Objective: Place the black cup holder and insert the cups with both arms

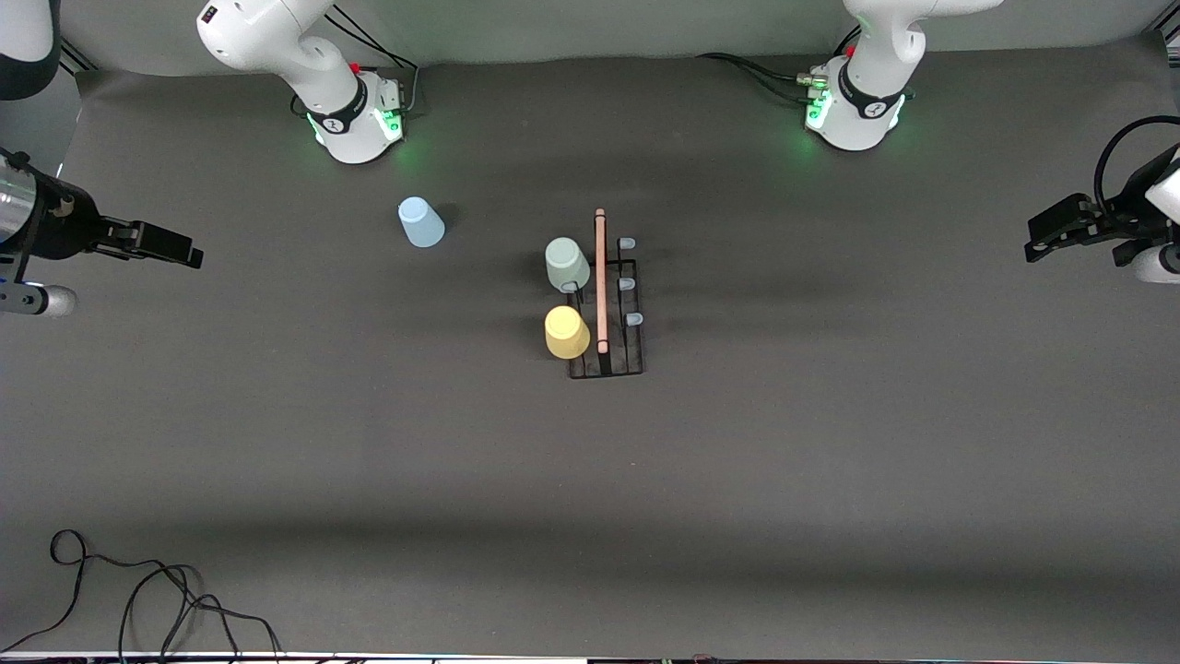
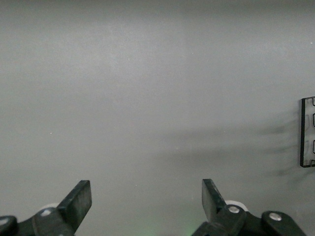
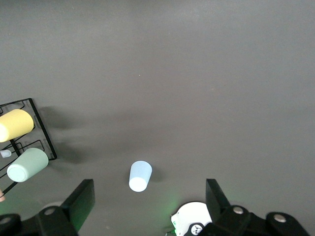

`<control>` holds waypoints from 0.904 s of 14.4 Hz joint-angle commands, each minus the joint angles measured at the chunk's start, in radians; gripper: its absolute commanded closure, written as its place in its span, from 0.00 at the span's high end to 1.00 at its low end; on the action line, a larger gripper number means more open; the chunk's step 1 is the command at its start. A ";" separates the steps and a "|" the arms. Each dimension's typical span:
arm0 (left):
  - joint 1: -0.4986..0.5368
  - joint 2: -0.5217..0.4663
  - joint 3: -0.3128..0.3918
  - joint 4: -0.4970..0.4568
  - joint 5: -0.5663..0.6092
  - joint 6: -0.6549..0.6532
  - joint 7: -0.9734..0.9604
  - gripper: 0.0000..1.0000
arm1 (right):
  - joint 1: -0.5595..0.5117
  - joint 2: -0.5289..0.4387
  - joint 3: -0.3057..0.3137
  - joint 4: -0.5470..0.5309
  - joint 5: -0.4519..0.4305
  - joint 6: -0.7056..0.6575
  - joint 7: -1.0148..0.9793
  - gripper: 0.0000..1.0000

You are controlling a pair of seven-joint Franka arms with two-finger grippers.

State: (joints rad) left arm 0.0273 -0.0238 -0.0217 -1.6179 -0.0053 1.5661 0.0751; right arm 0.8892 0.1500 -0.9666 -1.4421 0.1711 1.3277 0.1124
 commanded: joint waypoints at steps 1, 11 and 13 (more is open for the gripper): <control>0.000 -0.016 0.003 -0.019 0.008 0.008 0.005 1.00 | -0.004 0.023 -0.004 0.025 -0.008 -0.022 -0.036 1.00; 0.000 -0.016 0.008 -0.017 0.007 -0.008 0.014 1.00 | -0.335 -0.016 0.349 0.015 -0.073 -0.022 -0.034 1.00; 0.000 -0.016 0.008 -0.017 0.008 -0.008 0.014 1.00 | -0.465 -0.027 0.486 0.015 -0.079 -0.022 -0.033 1.00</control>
State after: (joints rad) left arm 0.0289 -0.0238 -0.0162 -1.6246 -0.0052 1.5653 0.0760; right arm 0.5268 0.1470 -0.5978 -1.4383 0.1199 1.3246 0.0976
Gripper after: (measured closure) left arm 0.000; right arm 0.000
